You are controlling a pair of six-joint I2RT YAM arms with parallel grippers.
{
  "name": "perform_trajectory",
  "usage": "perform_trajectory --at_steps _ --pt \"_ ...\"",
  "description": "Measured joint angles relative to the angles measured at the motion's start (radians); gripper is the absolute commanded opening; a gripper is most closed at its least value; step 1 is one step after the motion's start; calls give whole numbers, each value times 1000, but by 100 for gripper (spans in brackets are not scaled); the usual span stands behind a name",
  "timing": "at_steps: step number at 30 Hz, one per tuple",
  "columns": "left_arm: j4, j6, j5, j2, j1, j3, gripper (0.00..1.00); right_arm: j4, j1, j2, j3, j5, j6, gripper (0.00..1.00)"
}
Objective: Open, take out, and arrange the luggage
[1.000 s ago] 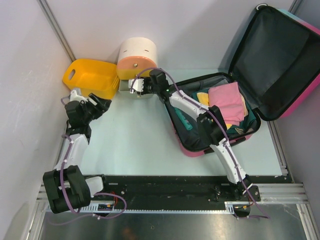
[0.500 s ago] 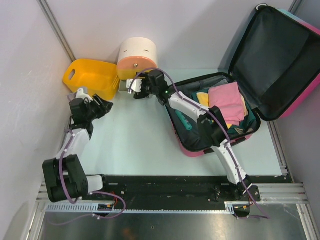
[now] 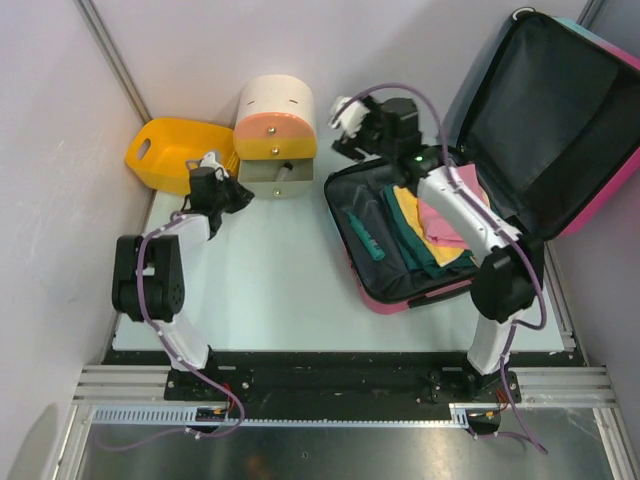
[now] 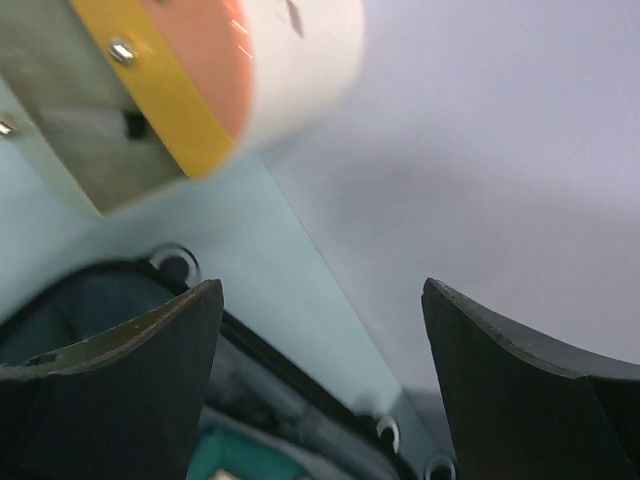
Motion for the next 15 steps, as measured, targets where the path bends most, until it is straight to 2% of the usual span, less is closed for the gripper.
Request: perform_trajectory --at_steps 6,15 --pt "40 -40 -33 171 -66 158 0 -79 -133 -128 -104 60 82 86" --pt "50 -110 -82 344 -92 356 2 -147 -202 -226 -204 104 143 87"
